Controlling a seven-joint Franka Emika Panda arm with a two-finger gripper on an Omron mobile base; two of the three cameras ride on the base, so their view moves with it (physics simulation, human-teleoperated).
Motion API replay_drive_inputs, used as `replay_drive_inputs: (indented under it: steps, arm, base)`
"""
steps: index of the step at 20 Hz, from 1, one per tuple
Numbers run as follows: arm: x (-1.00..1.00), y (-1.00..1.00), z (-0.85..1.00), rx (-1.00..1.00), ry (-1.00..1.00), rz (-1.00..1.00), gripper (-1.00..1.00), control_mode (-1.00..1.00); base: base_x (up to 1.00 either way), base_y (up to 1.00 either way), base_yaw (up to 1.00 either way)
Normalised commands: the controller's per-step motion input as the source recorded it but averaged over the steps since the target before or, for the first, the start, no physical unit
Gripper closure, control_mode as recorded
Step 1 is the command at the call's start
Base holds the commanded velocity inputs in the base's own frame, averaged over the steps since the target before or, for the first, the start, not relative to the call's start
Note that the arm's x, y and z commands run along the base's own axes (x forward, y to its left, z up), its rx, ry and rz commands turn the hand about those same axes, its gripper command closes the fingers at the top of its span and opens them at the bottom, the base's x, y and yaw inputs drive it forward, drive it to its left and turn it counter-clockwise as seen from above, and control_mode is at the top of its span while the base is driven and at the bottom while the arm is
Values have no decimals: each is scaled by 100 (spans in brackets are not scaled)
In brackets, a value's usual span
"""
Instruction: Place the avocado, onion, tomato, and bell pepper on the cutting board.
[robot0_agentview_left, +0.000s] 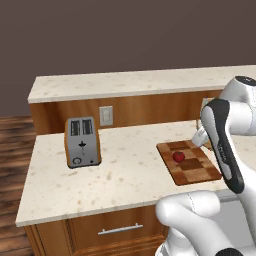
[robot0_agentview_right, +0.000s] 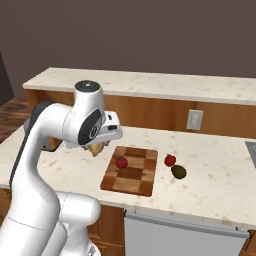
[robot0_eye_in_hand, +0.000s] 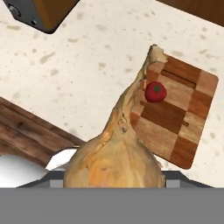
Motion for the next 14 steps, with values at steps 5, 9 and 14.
replay_drive_inputs:
  steps: [5,9,14]
  arm:
    - [22,-59,0,0,4,-1,100,-100]
    - [44,-41,-3,0,5,-6,100,-100]
    - [55,-6,-8,0,8,-25,100,-100]
  base:
    - [0,0,0]
    - [0,0,0]
    - [0,0,0]
